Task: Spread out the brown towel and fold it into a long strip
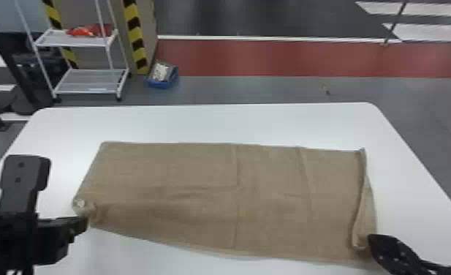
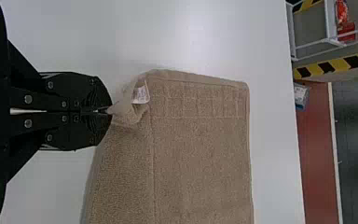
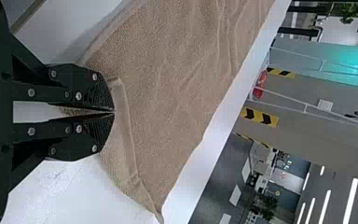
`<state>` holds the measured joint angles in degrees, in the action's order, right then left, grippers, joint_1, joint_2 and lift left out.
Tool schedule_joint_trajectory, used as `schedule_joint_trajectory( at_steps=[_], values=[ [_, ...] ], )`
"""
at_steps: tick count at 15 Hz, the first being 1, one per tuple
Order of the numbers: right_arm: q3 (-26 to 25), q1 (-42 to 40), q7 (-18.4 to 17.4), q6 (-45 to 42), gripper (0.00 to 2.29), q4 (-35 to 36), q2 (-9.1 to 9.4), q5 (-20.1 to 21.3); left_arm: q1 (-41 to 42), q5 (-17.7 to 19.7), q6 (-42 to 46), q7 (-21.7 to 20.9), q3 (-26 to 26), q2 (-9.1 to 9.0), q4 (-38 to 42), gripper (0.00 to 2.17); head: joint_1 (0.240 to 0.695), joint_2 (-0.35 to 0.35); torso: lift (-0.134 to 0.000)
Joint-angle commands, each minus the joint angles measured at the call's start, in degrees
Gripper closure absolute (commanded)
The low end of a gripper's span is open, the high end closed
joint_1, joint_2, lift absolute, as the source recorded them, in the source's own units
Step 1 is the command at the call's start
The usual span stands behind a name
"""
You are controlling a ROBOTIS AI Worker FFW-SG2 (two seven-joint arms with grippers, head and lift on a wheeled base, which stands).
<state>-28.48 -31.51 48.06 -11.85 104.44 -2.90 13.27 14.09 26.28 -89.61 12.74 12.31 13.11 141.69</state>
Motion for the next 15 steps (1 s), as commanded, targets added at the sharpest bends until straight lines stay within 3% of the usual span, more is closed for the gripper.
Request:
schedule_joint_trajectory(
  at_steps=[1, 4, 6, 7, 8, 9, 12, 14, 15],
  values=[
    [-1.84, -0.22, 0.46, 0.03, 1.40, 2.34, 0.00, -1.50, 0.23, 0.00, -0.42, 0.09, 0.08, -0.02, 0.17, 1.83, 0.695, -0.046, -0.125],
    [-7.64, -0.31, 2.04, 2.32, 1.42, 6.74, -0.36, -5.63, 0.76, -1.67, -0.42, 1.06, 0.17, -0.02, 2.10, 1.83, 0.695, -0.064, -0.125],
    [-12.03, 0.22, 3.62, 5.30, 1.42, 7.62, -2.91, -8.35, 1.02, -2.20, -0.42, 0.88, 0.52, -0.11, 3.60, 1.83, 0.695, -0.100, -0.125],
    [-13.62, 1.28, 8.98, 5.30, 1.33, 7.09, -5.37, -9.76, 1.02, -2.20, -0.42, 0.62, 0.52, -0.11, 3.51, 1.83, 0.695, -0.123, -0.125],
    [-14.85, 3.21, 16.89, 6.01, 0.85, 5.68, -8.18, -14.06, 0.94, -2.20, -0.42, 0.53, 0.26, -0.19, 3.16, 1.83, 0.695, -0.147, -0.125],
    [-15.20, 4.00, 21.64, 16.03, 0.35, 6.30, -10.82, -14.68, 0.67, -2.20, -0.42, 0.53, -0.27, -0.37, 2.63, 1.83, 0.695, -0.160, -0.125],
    [-11.86, 3.56, 26.82, 27.80, 0.12, 15.61, -10.73, -10.99, 0.41, -2.37, -0.42, 0.53, -1.33, -0.46, 1.66, 1.83, 0.695, -0.169, -0.125],
    [-5.79, 5.06, 27.79, 46.96, 0.07, 21.42, -12.05, -1.58, 0.32, -2.37, -0.42, 0.53, -1.41, -0.37, 1.58, 1.83, 0.695, -0.144, -0.125],
    [-2.72, 7.25, 29.46, 58.57, 0.13, 22.82, -13.98, 0.88, 0.23, -2.46, -0.42, 0.53, -1.41, -0.28, 1.66, 1.83, 0.695, -0.128, -0.125]
  ],
)
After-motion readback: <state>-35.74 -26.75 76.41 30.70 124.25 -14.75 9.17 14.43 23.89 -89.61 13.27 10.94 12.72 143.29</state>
